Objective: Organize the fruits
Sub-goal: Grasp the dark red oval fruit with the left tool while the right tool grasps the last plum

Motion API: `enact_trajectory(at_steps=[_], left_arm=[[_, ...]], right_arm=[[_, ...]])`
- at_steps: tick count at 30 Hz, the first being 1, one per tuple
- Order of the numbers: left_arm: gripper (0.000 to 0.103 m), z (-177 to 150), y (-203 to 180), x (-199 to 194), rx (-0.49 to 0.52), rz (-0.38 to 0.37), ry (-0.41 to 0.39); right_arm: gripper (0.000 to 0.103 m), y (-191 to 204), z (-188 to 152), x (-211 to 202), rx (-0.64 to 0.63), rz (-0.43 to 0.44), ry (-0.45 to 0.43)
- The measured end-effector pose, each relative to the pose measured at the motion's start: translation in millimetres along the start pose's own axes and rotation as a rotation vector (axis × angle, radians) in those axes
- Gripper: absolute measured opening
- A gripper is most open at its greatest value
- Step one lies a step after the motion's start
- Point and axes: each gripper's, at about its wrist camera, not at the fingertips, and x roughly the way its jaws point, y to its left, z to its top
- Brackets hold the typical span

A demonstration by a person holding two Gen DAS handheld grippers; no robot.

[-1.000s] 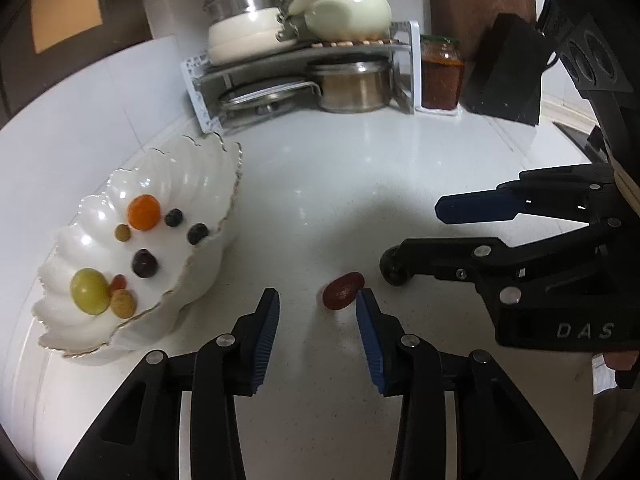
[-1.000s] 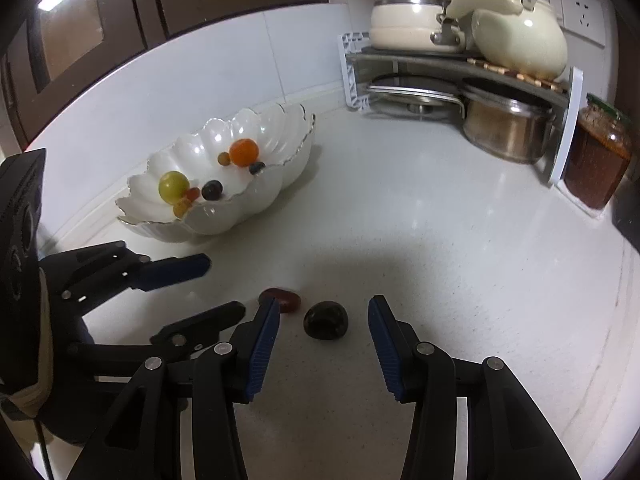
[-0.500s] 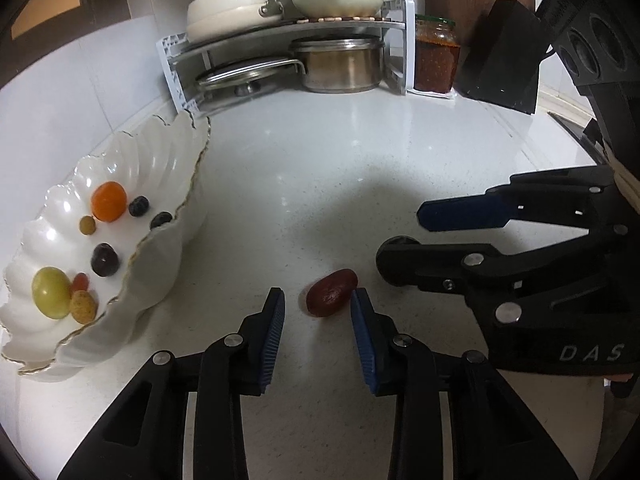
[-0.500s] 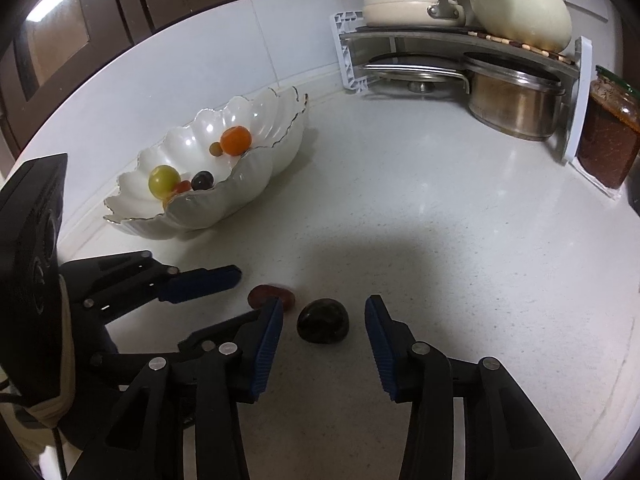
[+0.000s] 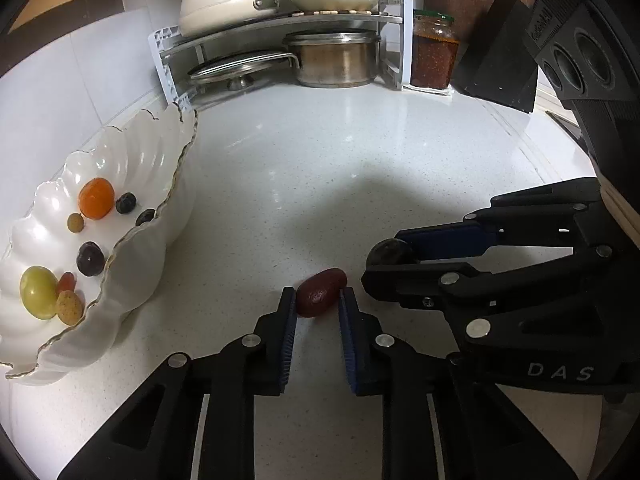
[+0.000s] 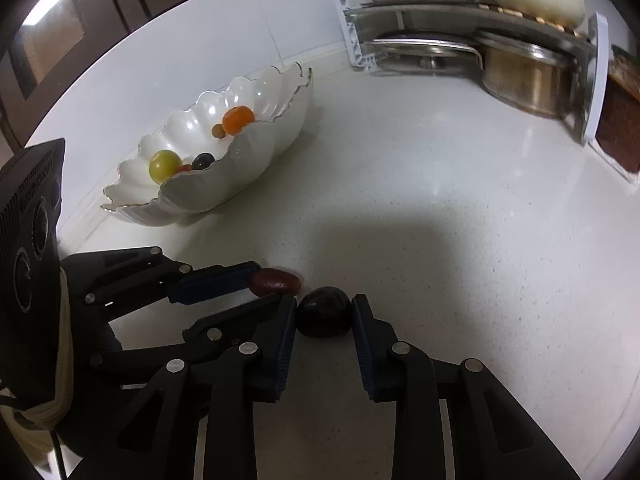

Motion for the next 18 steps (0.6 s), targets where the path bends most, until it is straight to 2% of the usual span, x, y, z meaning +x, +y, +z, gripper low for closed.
enact_trajectory(at_steps=[18], left_arm=[[0.017,0.4,8.3,-21.5,-0.187,0.046,-0.026]], right_arm=[[0.029,-1.0,5.2,-20.9,-0.022,-0.02,-0.057]])
